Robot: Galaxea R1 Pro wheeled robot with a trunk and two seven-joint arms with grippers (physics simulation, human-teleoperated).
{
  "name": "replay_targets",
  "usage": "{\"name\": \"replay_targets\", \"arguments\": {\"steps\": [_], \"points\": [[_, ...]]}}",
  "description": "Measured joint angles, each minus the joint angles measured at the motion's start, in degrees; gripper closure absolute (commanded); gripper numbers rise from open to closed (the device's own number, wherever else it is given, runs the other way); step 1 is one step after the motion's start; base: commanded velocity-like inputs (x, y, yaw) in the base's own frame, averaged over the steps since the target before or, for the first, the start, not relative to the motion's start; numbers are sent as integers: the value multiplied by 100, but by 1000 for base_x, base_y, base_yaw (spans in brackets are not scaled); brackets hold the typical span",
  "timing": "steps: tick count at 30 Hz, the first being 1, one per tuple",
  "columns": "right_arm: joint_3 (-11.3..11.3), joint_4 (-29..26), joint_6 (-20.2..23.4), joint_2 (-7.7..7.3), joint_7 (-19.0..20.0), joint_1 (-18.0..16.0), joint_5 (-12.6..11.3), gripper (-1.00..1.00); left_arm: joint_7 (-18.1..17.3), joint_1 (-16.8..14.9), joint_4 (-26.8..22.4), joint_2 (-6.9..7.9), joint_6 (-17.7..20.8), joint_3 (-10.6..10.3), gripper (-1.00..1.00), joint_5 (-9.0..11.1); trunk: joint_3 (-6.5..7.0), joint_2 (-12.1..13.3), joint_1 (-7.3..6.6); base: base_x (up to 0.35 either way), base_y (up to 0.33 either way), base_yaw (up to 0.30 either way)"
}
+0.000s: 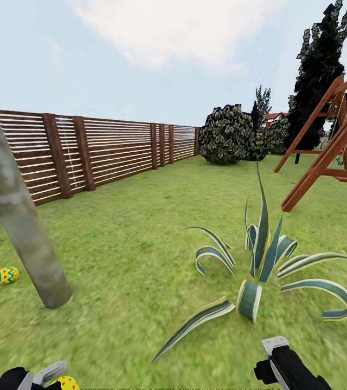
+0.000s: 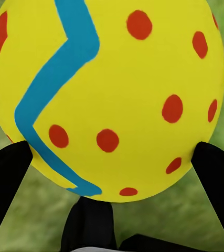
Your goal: Take the three Easter eggs out of the wicker basket on the lawn in the garden, then place them on the lawn next to a single tree (choose any tree) so that all three eggs are next to the same tree and none are left in the basket.
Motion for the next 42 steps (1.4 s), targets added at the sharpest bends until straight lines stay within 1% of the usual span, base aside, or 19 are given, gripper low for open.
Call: {"name": "replay_targets", "arguments": {"steps": [39, 42], "points": [[0, 0, 18, -8, 0, 0, 0, -100, 8, 0, 18, -17, -9, -18, 100, -10, -700, -1564, 857, 0, 0, 0], [0, 0, 18, -6, 0, 0, 0, -100, 2, -1, 18, -18, -9, -18, 100, -9, -766, -1569, 865, 0, 0, 0]]}}
